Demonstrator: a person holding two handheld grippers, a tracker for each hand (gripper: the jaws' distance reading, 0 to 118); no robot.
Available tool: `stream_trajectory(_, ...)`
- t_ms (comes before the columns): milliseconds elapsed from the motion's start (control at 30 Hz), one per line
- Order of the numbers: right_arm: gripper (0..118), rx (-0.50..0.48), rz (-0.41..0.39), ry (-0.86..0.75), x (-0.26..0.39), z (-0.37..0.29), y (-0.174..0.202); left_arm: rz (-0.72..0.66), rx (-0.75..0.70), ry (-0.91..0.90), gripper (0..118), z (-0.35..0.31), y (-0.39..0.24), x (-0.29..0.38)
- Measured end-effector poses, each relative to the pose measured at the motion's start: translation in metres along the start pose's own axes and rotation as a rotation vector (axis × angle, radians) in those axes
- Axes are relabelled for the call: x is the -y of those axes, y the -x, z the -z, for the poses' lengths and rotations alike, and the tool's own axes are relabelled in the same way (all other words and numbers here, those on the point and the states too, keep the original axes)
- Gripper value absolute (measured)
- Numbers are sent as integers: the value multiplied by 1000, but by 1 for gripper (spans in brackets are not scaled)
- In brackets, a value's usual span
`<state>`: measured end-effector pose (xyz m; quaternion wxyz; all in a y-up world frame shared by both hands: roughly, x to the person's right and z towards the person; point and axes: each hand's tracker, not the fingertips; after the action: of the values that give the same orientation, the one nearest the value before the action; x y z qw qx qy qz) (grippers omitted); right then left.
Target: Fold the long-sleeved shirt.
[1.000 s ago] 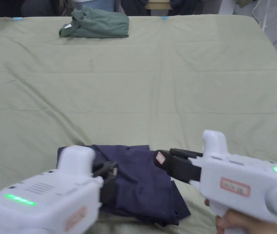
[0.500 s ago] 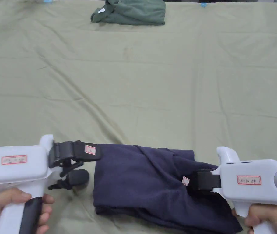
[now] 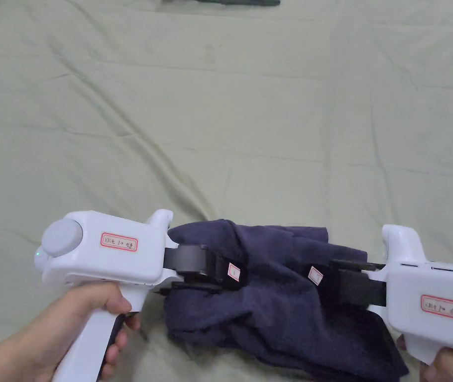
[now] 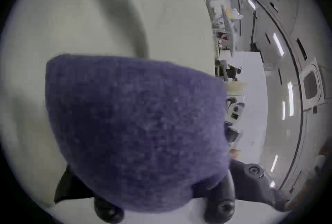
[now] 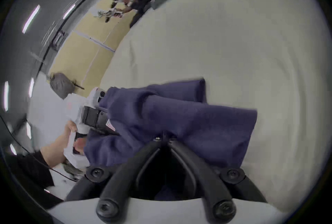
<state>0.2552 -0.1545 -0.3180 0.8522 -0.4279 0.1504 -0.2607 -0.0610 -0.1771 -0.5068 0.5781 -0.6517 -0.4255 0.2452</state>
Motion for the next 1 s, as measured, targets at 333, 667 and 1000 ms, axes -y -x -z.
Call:
stream_trajectory(333, 10, -72, -403, -169, -30, 74, 172, 151, -400, 36, 41, -157, 10, -8)
stream_trajectory(667, 10, -248, -476, 19, -12, 220, 303, -129, -607, 130, 42, -373, 130, -59)
stream_trajectory(1000, 10, -268, -556, 102, 12, 215, 312, -58, -845, -114, 118, -383, 125, -30)
